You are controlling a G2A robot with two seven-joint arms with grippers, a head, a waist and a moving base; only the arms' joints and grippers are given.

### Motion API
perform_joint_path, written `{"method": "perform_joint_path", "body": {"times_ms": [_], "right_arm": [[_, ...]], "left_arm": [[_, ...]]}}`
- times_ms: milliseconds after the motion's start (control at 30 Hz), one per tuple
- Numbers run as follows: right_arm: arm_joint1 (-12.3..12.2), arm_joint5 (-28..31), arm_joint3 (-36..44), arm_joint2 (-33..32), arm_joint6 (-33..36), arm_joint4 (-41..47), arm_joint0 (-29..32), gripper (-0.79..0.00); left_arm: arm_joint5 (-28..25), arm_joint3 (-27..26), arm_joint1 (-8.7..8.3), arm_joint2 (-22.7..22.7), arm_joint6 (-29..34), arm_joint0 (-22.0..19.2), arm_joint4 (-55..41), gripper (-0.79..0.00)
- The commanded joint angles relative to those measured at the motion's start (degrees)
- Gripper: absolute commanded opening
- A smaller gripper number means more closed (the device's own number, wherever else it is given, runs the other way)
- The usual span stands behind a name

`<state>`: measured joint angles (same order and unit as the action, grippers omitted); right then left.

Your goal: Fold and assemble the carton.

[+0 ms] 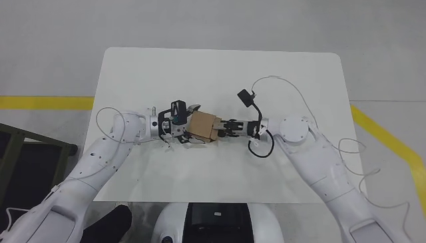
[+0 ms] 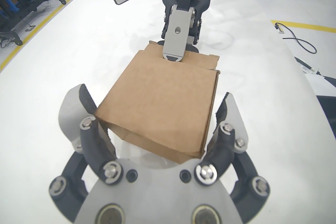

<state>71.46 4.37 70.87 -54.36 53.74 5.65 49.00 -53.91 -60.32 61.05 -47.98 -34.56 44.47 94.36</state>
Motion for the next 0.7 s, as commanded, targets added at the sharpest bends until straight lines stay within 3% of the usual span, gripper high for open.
{"method": "perform_joint_path", "body": {"times_ms": [0,667], "right_arm": [[0.11,-0.23,0.11,0.22,-0.27,-0.13,-0.28,-0.563],[-0.28,-0.16,1.34,-1.43,0.34,0.72,0.98,-0.56]], "left_arm": [[-0.04,-0.07,-0.01,0.02,-0.03,0.01,0.07,0.0],[-0.07,0.13,-0.06,-0.07,0.35,0.07,-0.23,0.0]]}}
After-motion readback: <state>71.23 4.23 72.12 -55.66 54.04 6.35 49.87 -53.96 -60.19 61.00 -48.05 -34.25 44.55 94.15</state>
